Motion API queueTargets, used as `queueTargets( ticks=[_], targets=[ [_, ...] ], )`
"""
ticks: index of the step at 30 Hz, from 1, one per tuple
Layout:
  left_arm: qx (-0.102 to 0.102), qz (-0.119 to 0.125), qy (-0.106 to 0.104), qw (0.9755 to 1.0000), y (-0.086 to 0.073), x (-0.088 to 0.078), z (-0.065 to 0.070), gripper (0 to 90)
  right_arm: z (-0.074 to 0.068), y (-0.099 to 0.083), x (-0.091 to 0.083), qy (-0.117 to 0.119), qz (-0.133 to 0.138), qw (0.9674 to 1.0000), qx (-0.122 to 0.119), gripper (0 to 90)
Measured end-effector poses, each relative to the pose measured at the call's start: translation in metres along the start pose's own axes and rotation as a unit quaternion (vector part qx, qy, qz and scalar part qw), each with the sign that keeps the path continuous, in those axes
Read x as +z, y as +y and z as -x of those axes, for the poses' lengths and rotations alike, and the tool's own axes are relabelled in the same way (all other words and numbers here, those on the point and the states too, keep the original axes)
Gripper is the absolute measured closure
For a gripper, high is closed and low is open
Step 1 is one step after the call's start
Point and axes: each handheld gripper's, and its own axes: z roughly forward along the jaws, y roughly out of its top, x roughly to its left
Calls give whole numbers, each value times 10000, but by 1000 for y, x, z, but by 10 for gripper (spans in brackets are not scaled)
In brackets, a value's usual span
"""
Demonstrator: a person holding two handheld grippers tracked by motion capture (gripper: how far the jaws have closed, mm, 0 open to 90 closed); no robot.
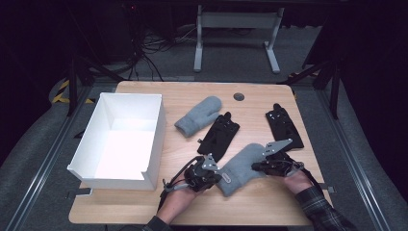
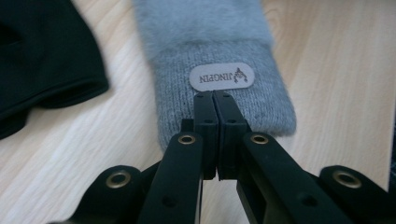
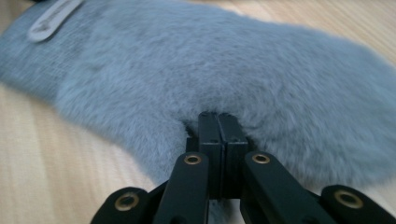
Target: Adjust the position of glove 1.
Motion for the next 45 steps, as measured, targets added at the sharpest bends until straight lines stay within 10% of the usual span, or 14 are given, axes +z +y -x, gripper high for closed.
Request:
queueTargets(
  ticks=[21, 37, 45],
  targets=[
    [-380, -39, 401, 9985, -20, -23, -16, 897, -42, 13, 17, 586, -19, 9974, -412, 900],
    [-380, 178, 650, 9970, 6, -27, -27, 484, -21, -27, -26, -325, 634, 9973, 184, 363],
    [-356, 285, 841, 9954, 23, -28, -43, 400, -7, -53, -32, -624, 602, 9952, 453, 277]
  ],
)
